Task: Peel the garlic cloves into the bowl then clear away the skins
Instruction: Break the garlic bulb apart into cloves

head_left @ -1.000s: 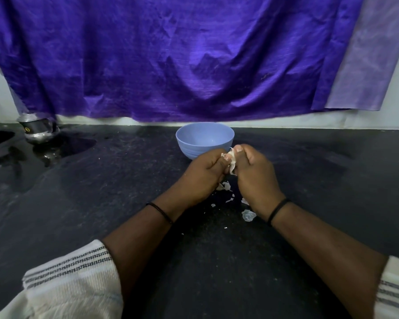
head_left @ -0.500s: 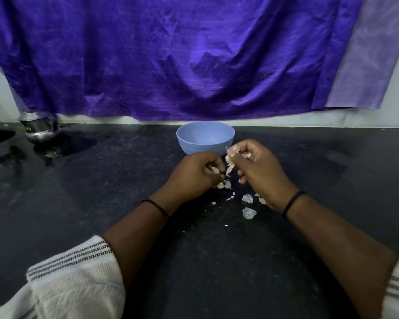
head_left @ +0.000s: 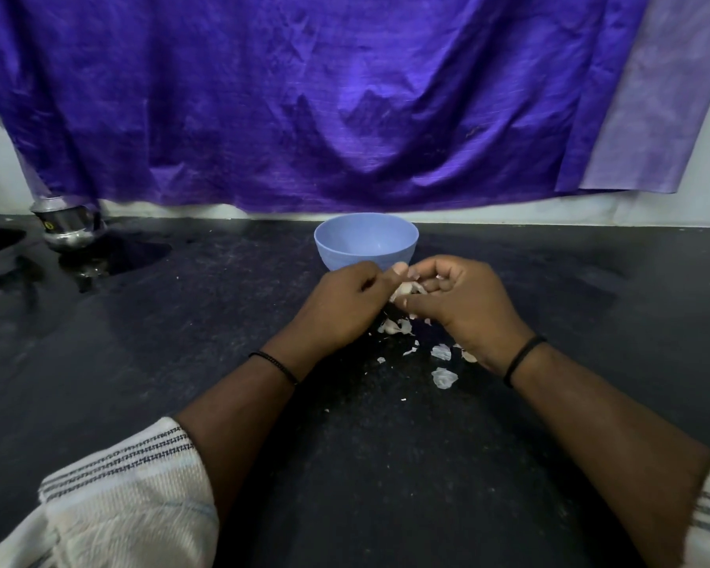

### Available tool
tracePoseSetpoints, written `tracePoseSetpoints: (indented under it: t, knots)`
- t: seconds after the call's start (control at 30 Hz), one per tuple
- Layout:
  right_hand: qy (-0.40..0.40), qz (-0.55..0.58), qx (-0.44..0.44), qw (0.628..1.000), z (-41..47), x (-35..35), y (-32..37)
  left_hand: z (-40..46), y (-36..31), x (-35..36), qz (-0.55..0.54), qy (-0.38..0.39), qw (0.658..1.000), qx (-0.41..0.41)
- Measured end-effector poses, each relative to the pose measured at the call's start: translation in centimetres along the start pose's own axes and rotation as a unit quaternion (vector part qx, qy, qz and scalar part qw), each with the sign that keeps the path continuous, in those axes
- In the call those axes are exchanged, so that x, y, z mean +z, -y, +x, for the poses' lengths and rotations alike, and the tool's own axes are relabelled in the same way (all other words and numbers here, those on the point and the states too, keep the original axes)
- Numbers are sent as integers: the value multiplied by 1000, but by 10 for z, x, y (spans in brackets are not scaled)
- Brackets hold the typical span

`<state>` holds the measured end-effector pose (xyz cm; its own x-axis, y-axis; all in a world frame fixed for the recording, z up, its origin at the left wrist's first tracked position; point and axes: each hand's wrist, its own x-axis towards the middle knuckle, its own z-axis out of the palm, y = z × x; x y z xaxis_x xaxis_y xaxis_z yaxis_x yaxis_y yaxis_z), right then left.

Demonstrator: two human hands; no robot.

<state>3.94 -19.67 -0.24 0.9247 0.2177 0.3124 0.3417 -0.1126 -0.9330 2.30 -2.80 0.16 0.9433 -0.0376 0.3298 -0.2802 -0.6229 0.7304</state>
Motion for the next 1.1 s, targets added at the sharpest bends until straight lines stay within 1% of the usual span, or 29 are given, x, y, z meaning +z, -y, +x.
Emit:
tracePoseSetpoints:
  t: [0.1, 0.2, 0.3, 0.43, 0.57, 0.63, 0.73, 0.8, 0.87, 0.97, 1.1]
  knots:
    - [-12, 18, -12, 1000, -1, 2, 2, -3, -4, 2, -1, 46, 999, -11]
    - [-10, 20, -25, 999, -3, 4, 4, -5, -8, 4, -91, 83, 992, -26]
    - [-6, 39, -25, 999, -4, 5, 7, -6, -10, 6, -183, 79, 978, -57]
    - [-9, 44, -36, 998, -5, 8, 7, -5, -9, 12, -236, 46, 970, -32]
    - [-15, 13, -91, 996, -8, 12, 12, -5, -10, 14, -230, 1, 973, -7]
    - [-21, -5, -105, 994, -9, 14, 12, -7, -12, 17, -222, -23, 975, -9]
    - [-73, -69, -142, 985, -9, 22, 6, -10, -15, 29, -168, -97, 981, 3]
    - [-123, -120, -182, 968, -10, 29, 6, -11, -18, 36, -138, -141, 980, 14]
    - [-147, -142, -209, 956, -12, 36, 6, -13, -21, 39, -143, -173, 974, 16]
    - [-165, -142, -218, 951, -13, 41, 5, -17, -22, 40, -154, -198, 968, 26]
    - [-170, -126, -204, 956, -11, 46, 4, -17, -19, 40, -150, -202, 967, 29]
